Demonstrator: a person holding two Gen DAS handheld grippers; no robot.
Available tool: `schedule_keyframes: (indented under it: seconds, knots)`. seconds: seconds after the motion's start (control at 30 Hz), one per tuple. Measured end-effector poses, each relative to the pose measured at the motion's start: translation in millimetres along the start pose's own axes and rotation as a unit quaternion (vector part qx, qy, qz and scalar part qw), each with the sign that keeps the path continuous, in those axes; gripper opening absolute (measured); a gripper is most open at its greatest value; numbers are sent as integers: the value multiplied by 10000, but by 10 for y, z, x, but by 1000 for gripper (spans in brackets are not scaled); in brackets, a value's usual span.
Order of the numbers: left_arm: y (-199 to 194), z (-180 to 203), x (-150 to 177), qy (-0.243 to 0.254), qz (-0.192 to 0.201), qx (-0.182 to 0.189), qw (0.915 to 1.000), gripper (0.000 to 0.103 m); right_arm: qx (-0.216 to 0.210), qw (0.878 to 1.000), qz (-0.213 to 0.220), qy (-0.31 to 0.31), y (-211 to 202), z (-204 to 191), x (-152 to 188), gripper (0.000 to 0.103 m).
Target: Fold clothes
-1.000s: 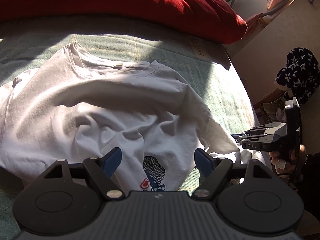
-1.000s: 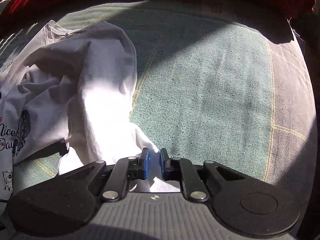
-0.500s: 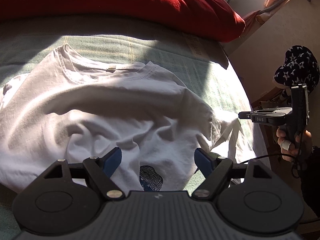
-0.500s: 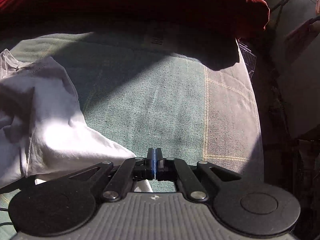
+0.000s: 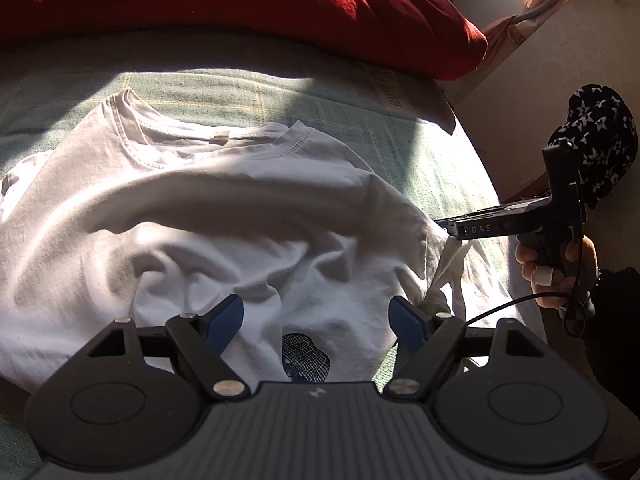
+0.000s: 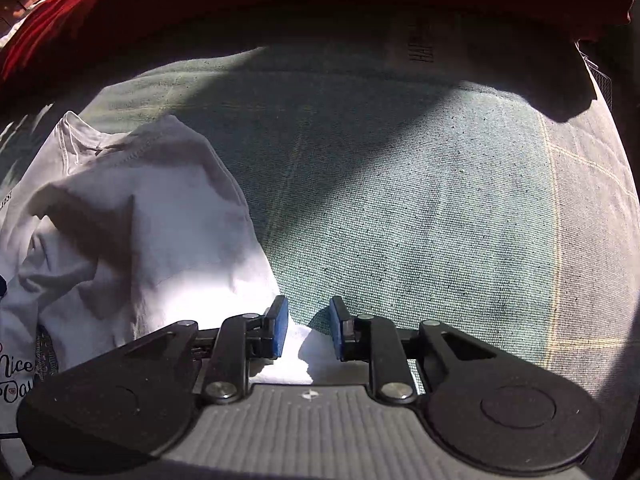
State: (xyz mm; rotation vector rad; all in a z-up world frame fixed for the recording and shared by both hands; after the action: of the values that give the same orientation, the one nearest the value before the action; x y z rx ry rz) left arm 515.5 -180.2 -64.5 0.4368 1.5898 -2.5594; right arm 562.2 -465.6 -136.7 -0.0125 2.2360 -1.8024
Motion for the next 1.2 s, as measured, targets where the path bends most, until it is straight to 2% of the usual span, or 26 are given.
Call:
schedule_keyframes:
  seconds: [0.07, 0.13, 0.17, 0.27, 0.33, 0.4, 0.47, 0.57, 0.77, 0.9, 1.0, 1.13, 1.2]
  knots:
    - [4, -70, 1, -90, 11, -39, 10000, 80, -37, 9998, -95, -165, 31, -86, 50, 25]
    - [8, -139, 1, -187, 29, -80, 9998, 80, 179, 9992, -137, -316, 9, -137, 77, 23]
    - [5, -165, 1, -233, 44, -79, 9997, 80, 274, 9988, -148, -383, -5, -161, 88, 16]
    - [-12, -204, 3, -274, 128, -88, 9995, 80, 299, 9987, 15, -406, -112, -208, 73, 16]
    - [-38, -197, 13, -131, 251, -198, 9994, 80, 151, 9994, 234, -193, -250, -227, 72, 17]
    - [-76, -169, 34, 129, 416, -395, 9983, 80, -83, 9990, 431, 14, -397, -266, 98, 26]
    - [-106, -140, 73, 318, 460, -476, 9973, 80, -280, 9981, 541, 97, -498, -374, 150, 27]
    - [-144, -95, 144, 446, 440, -501, 9968, 80, -505, 9976, 469, 45, -556, -581, 304, 29]
    - [-194, 133, 268, 963, 464, -624, 9923, 80, -787, 9969, -31, 83, -486, -888, 829, 35]
    - [-131, 472, 367, 1433, 249, -283, 9890, 80, -775, 9962, -298, 270, -437, -989, 1248, 35]
    - [35, 750, 456, 1644, -69, 201, 9862, 80, -755, 9952, -384, 482, -443, -987, 1519, 37]
    - [463, 996, 642, 1560, -748, 723, 9823, 80, -681, 9938, -423, 766, -471, -927, 1808, 41]
    - [656, 1043, 745, 1470, -993, 798, 9809, 80, -708, 9925, -418, 907, -495, -891, 1948, 42]
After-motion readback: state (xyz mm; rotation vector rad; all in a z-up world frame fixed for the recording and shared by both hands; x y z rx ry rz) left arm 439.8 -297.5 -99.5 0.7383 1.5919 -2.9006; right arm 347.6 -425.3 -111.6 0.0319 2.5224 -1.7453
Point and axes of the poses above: each gripper's, at about its wrist camera, not at the fingertips, and y roughly the way its jaws point, z to its right, x to its underside, the point moved 6 cm from there along y, roughly the way its jaws point, and after that the axes turned 7 degrees about -z, right-handed, at the moved point
